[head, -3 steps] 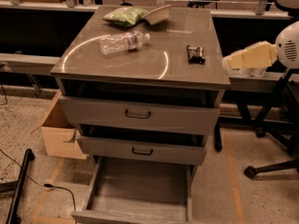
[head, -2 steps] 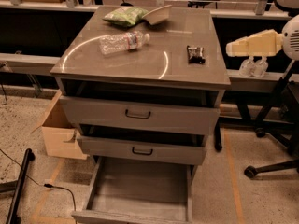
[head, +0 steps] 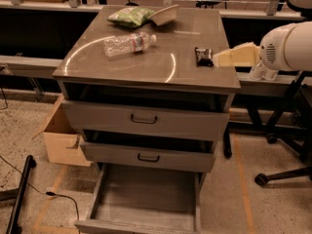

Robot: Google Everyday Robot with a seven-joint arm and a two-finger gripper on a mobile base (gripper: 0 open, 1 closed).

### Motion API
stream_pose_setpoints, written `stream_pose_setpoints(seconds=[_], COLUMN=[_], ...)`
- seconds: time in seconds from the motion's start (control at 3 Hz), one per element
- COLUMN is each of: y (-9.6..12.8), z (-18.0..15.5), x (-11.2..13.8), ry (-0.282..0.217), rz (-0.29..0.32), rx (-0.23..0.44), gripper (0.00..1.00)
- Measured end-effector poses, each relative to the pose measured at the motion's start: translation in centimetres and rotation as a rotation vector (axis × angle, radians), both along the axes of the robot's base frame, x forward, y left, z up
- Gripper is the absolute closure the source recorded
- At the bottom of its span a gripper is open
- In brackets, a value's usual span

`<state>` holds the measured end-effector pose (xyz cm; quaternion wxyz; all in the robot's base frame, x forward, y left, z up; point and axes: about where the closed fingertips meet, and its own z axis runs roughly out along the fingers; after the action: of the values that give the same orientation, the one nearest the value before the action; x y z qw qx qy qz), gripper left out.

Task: Place rxbar chocolate into bottom drawer

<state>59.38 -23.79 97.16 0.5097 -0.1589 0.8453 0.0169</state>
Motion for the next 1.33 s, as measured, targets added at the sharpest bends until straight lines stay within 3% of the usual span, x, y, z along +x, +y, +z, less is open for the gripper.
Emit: stream_pose_setpoints(seconds=[0.33, 1.33], y=[1.9, 3.8], z=[-2.9, -7.7], x=[3.6, 13.5], ry=[-0.030, -0.151], rz=[0.001, -0.053], rx=[0.054, 0.142], gripper=[0.00, 0.00])
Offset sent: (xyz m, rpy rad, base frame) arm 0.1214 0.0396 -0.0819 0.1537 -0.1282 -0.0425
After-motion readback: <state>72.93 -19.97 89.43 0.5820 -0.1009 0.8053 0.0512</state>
